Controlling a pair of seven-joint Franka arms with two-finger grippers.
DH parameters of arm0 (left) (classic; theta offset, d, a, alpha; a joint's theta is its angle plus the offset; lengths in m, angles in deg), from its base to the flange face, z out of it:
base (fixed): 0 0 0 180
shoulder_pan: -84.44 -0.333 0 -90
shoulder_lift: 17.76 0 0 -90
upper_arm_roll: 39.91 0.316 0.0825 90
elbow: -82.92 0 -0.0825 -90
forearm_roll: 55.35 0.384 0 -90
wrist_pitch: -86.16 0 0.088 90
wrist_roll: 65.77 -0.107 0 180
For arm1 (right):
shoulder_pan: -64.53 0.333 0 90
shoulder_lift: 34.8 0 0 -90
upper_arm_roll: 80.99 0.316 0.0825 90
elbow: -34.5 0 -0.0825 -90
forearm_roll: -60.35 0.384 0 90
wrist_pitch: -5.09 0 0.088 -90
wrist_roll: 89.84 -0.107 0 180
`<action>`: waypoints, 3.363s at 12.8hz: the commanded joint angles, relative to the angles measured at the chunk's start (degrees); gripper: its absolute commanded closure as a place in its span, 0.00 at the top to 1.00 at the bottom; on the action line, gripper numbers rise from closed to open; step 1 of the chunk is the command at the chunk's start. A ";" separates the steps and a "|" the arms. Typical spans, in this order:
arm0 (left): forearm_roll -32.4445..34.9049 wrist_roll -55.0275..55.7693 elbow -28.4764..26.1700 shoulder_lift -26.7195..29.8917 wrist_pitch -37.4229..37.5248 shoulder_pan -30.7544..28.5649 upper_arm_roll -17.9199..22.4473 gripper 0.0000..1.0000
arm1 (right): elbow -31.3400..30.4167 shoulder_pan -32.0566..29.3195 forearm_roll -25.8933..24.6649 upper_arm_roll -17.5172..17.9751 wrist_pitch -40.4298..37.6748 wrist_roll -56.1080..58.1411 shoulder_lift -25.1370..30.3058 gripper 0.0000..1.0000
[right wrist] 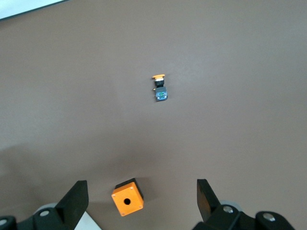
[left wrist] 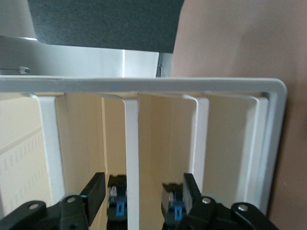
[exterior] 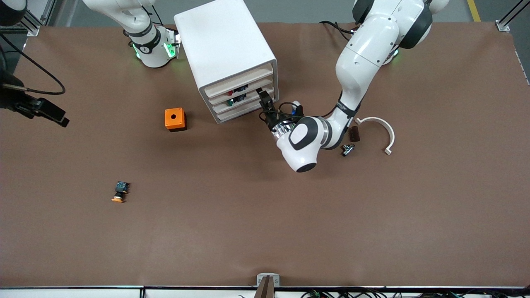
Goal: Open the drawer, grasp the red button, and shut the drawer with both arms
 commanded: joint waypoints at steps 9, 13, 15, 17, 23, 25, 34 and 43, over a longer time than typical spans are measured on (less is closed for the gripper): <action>-3.78 -0.76 0.88 -1.73 2.52 2.04 0.52 0.00 | 0.61 3.40 11.33 3.96 -0.45 -24.35 -4.09 1.00; -3.60 -7.94 3.25 -1.46 2.08 -5.33 1.40 0.00 | 0.61 4.19 12.58 8.34 2.80 -32.62 -6.46 1.00; -3.78 -15.06 3.17 -1.38 1.82 -9.64 1.40 0.03 | 0.35 4.37 12.49 11.51 4.99 -36.66 -8.22 1.00; -3.87 -18.51 3.17 -1.47 1.82 -10.45 1.40 0.07 | 0.26 5.15 12.23 13.97 7.80 -43.51 -10.07 1.00; -3.25 -19.31 2.99 0.20 2.78 -12.98 1.49 0.99 | -0.18 14.55 7.41 16.36 13.87 -62.23 -14.55 1.00; -2.20 -20.01 3.43 1.87 3.75 -16.23 1.49 0.99 | -1.58 17.10 6.60 16.36 16.59 -65.84 -15.61 1.00; 34.17 -28.78 6.51 10.48 13.77 -26.79 -1.59 0.99 | -15.82 25.81 0.37 18.03 34.52 -80.70 -15.61 1.00; 42.10 -75.68 9.94 13.47 1.65 -23.89 -0.89 0.99 | -18.81 29.07 -4.39 18.03 40.42 -87.04 -18.07 0.91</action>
